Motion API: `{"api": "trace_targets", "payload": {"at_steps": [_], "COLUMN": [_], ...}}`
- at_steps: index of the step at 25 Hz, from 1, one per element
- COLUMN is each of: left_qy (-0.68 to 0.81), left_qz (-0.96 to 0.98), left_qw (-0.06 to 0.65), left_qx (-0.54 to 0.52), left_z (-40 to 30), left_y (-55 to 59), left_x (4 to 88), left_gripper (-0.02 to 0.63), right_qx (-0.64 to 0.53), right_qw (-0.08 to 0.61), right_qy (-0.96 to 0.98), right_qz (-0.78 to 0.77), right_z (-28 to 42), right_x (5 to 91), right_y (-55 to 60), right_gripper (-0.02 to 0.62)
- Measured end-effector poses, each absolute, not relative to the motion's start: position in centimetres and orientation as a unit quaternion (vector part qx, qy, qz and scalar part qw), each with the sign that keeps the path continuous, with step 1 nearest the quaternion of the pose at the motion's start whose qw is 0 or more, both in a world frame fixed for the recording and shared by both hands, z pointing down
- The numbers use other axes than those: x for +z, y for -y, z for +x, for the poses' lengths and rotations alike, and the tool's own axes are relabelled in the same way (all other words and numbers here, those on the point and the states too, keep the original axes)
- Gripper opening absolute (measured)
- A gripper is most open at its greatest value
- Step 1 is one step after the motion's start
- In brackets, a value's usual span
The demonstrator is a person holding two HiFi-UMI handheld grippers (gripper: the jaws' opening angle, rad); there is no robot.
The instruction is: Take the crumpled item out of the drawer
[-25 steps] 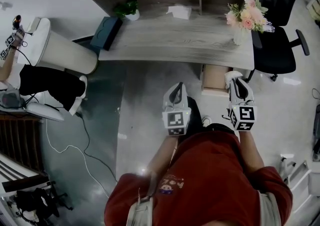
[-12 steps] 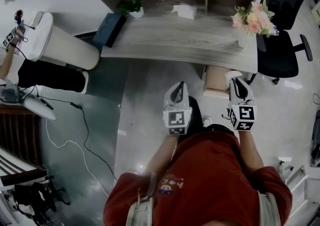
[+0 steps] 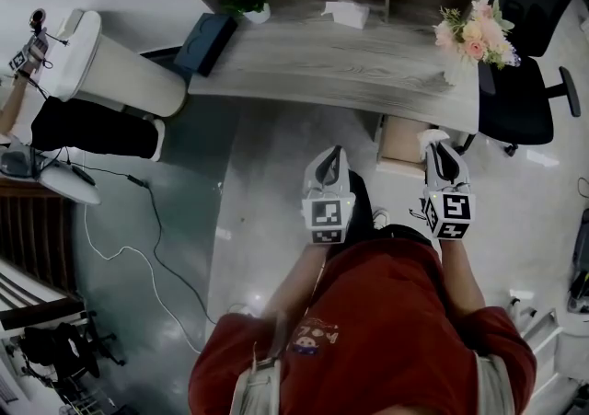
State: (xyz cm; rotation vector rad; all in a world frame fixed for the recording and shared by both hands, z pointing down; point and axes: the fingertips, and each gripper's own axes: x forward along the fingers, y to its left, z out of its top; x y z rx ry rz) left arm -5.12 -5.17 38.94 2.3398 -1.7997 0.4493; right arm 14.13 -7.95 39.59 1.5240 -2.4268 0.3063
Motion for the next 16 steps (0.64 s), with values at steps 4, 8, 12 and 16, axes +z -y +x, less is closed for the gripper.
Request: {"api": "trace_targets", "payload": {"at_steps": [4, 8, 12, 16], "left_qy": [0.595, 0.592, 0.589, 0.589], "left_qz": [0.784, 0.787, 0.789, 0.790], "left_qw": [0.084, 0.083, 0.080, 0.081], "left_qx": [0.155, 0.154, 0.152, 0.153], "left_z": [-4.6, -4.1, -3.5, -3.5], "left_y": [5.0, 5.3, 5.6, 5.6], "left_x": [39.4, 39.4, 39.2, 39.3], "left_gripper": [-0.003, -0.003, -0.003, -0.003], "right_qx": [0.106, 0.106, 0.108, 0.111], "right_qw": [0.132, 0.130, 0.135, 0.138], "right_qy": [0.834, 0.835, 0.835, 0.834], "right_qz": [0.524, 0.525, 0.522, 0.522], "right_z": [14.4, 14.7, 15.0, 15.2], "right_x": [39.7, 39.7, 40.0, 40.3], "right_y": [7.8, 7.9, 7.9, 7.8], "right_gripper": [0.043, 0.043, 0.043, 0.043]}}
